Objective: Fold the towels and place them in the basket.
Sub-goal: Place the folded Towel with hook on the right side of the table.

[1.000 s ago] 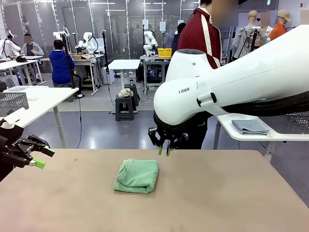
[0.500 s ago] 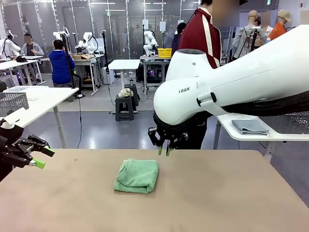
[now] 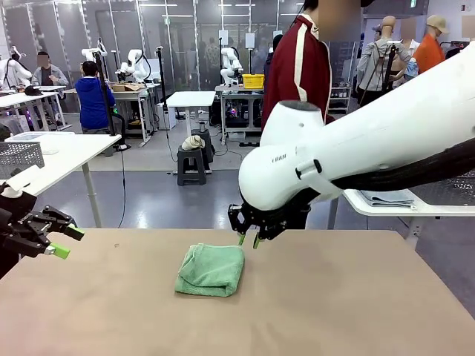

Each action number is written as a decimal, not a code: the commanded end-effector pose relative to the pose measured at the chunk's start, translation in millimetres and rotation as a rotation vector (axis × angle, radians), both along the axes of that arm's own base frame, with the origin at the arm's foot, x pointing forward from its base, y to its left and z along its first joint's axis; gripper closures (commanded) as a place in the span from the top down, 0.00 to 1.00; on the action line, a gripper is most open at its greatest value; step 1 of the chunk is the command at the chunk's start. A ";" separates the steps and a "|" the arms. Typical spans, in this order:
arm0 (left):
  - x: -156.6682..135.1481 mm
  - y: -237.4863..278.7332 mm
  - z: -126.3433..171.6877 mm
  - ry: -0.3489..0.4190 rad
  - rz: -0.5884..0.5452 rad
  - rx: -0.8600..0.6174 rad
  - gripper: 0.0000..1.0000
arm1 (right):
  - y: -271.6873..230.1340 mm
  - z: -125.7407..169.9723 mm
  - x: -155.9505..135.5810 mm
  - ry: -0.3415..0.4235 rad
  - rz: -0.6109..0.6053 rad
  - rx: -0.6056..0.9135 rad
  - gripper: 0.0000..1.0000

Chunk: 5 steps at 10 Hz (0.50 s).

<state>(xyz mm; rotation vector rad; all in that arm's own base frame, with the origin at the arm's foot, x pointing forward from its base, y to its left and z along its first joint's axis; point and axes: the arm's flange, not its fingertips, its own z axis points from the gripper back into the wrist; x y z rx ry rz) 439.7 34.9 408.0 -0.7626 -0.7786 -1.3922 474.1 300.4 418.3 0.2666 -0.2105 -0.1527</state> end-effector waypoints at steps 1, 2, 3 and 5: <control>-2.7 -0.7 2.3 -0.001 0.003 -0.015 0.73 | 1.8 -28.3 18.4 0.004 -0.040 0.060 0.47; -2.7 -0.7 2.3 -0.001 0.003 -0.015 0.73 | 1.3 -41.0 27.5 0.020 -0.046 0.083 0.47; -2.7 -0.7 2.3 -0.001 0.003 -0.015 0.73 | 1.9 -53.3 35.2 0.046 -0.041 0.108 0.47; -2.7 -0.7 2.3 -0.001 0.003 -0.015 0.73 | 5.1 -75.9 49.3 0.085 -0.035 0.128 0.47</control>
